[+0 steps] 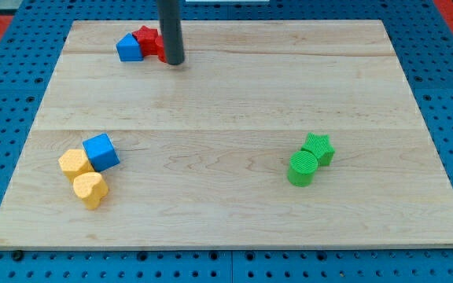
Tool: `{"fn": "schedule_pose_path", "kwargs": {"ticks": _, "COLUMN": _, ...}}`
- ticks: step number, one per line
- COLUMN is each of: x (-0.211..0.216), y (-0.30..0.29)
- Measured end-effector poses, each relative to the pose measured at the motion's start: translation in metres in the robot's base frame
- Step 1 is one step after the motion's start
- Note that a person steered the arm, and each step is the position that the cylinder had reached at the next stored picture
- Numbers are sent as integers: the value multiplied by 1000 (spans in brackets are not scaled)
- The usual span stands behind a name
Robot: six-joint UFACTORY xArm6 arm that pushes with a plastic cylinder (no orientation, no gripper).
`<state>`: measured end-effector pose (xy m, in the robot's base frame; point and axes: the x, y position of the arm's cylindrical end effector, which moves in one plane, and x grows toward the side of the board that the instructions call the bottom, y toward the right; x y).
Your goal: Separate the green circle from the green star
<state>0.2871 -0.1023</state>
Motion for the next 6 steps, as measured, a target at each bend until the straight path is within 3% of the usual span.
{"fn": "schedule_pose_path", "kwargs": {"ticks": 1, "x": 6, "y": 0}}
{"fn": "schedule_pose_path", "kwargs": {"ticks": 4, "x": 111, "y": 209}}
{"fn": "schedule_pose_path", "kwargs": {"ticks": 5, "x": 164, "y": 271}}
{"fn": "schedule_pose_path", "kwargs": {"ticks": 6, "x": 234, "y": 285}}
